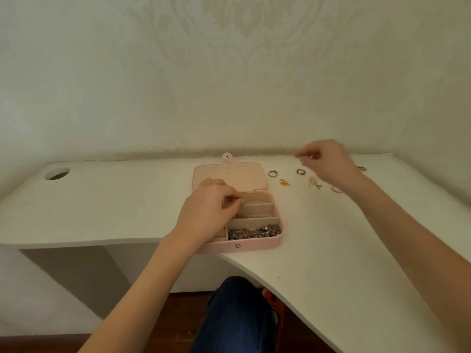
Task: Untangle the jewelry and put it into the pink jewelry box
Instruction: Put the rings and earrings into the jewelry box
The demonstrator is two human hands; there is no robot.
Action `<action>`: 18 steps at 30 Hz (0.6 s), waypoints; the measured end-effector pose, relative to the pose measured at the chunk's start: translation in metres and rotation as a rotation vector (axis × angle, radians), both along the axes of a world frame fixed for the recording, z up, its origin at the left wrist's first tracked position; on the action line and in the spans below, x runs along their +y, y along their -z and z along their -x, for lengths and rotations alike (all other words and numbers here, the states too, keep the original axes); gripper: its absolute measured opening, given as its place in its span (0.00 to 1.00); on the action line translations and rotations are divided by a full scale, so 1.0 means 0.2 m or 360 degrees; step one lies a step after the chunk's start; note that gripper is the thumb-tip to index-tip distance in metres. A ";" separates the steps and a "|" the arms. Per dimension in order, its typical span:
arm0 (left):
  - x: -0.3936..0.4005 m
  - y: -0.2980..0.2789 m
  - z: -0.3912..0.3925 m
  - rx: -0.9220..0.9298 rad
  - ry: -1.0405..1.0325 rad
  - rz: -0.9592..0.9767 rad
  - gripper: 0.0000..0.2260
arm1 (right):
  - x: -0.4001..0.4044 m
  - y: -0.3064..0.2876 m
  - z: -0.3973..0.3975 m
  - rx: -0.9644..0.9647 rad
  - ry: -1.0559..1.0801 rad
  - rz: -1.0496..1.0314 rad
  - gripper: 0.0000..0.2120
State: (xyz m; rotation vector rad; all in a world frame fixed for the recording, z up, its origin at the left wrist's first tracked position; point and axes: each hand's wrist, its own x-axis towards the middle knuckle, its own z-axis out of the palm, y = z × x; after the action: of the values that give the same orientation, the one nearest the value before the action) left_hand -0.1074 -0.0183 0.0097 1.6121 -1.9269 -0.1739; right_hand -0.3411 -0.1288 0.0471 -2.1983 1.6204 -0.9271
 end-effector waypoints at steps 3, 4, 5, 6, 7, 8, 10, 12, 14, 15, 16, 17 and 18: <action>-0.01 0.01 0.01 -0.0109 0.0035 -0.0077 0.06 | -0.27 0.09 0.20 0.0114 0.0334 0.0018 0.12; -0.02 0.01 0.01 -0.0120 0.0032 -0.0092 0.06 | -0.33 0.13 0.24 0.0200 0.0365 -0.0054 0.13; -0.02 0.01 0.01 -0.0120 0.0029 -0.0102 0.06 | -0.37 0.17 0.26 0.0278 0.0364 -0.0140 0.13; -0.02 0.01 0.01 -0.0117 0.0025 -0.0106 0.06 | -0.40 0.20 0.27 0.0339 0.0345 -0.0202 0.12; -0.02 0.02 0.01 -0.0115 0.0024 -0.0105 0.06 | -0.42 0.22 0.27 0.0373 0.0332 -0.0215 0.11; -0.02 0.02 0.00 -0.0113 0.0026 -0.0103 0.06 | -0.43 0.24 0.27 0.0389 0.0338 -0.0187 0.10; -0.03 0.02 0.00 -0.0111 0.0031 -0.0097 0.06 | -0.44 0.24 0.25 0.0465 0.0376 -0.0072 0.08; -0.03 0.03 0.00 -0.0105 0.0034 -0.0100 0.06 | -0.43 0.24 0.22 0.0577 0.0375 -0.0012 0.07; -0.03 0.03 -0.01 -0.0090 0.0036 -0.0095 0.06 | -0.43 0.23 0.21 0.0666 0.0340 -0.0013 0.08; -0.03 0.03 0.00 -0.0079 0.0035 -0.0095 0.05 | -0.44 0.24 0.21 0.0697 0.0327 -0.0035 0.07; -0.03 0.03 -0.01 -0.0069 0.0035 -0.0101 0.05 | -0.44 0.23 0.21 0.0720 0.0315 -0.0079 0.07; -0.04 0.03 -0.01 -0.0064 0.0039 -0.0109 0.05 | -0.45 0.23 0.21 0.0730 0.0304 -0.0143 0.07; -0.04 0.03 -0.01 -0.0061 0.0042 -0.0115 0.06 | -0.46 0.23 0.21 0.0731 0.0302 -0.0214 0.07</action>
State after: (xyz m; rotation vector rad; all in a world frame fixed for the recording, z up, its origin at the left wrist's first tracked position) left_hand -0.1056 -0.0262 0.0039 1.6482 -1.9927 -0.2277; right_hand -0.3839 -0.2199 0.0019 -2.3067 2.0501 -0.3469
